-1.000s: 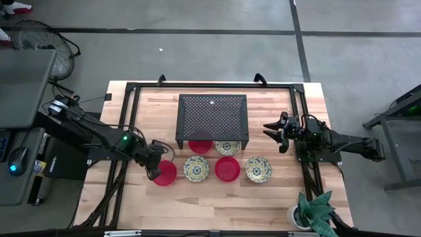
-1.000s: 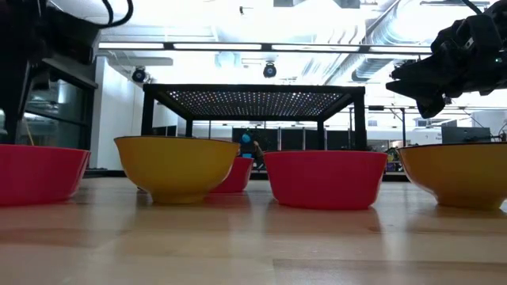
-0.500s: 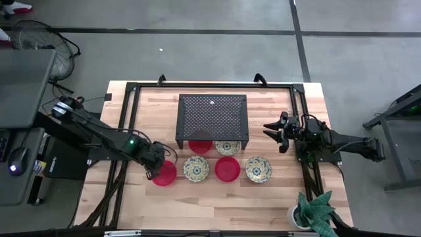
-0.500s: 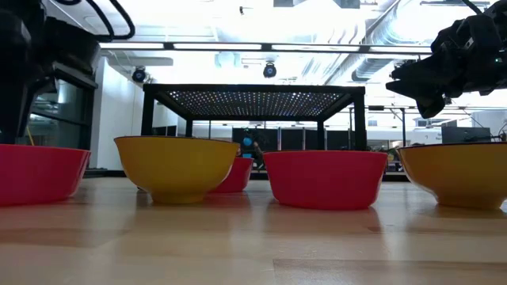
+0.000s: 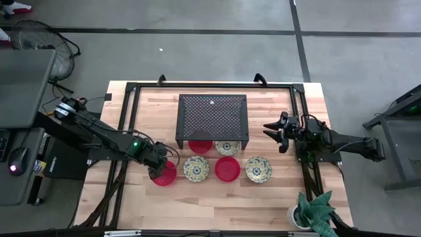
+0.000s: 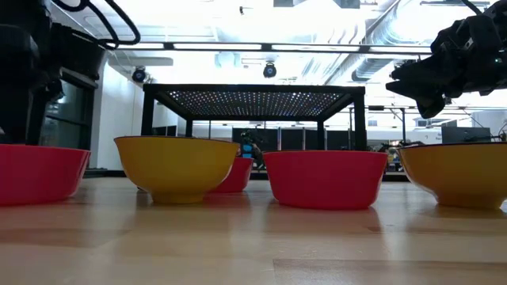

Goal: Pick & Place Mini bowls
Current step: Put the bottom left red bowl on the shelf

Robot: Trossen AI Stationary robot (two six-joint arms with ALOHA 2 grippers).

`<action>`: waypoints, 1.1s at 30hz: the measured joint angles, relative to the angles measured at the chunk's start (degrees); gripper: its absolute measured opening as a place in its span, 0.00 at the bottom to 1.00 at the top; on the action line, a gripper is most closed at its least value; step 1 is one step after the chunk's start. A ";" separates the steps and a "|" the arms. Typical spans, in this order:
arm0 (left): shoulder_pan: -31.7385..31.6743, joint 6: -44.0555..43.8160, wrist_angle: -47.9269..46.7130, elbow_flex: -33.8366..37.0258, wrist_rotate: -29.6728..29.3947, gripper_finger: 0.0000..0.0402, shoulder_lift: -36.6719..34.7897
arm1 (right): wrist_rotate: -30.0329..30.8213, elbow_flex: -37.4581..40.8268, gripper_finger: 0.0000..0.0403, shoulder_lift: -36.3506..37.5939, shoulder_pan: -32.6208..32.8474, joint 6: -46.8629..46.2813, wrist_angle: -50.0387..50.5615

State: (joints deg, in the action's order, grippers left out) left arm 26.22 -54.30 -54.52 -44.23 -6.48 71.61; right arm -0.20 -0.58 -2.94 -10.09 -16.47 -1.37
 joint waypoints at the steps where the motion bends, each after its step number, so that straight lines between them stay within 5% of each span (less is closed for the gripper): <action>1: -0.01 0.04 0.02 0.00 0.00 0.58 0.78 | 0.00 0.00 0.34 0.00 0.00 -0.01 -0.02; 13: -3.93 5.11 2.57 0.00 3.25 0.57 5.49 | 0.00 0.00 0.34 -0.02 0.00 -0.02 -0.11; 33: -3.85 6.49 2.39 0.02 4.40 0.15 5.49 | 0.00 0.00 0.34 -0.04 -0.02 0.00 -0.13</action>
State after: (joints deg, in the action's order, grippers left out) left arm 22.37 -47.81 -52.13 -44.21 -2.08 77.10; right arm -0.21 -0.58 -2.98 -10.11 -16.47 -1.50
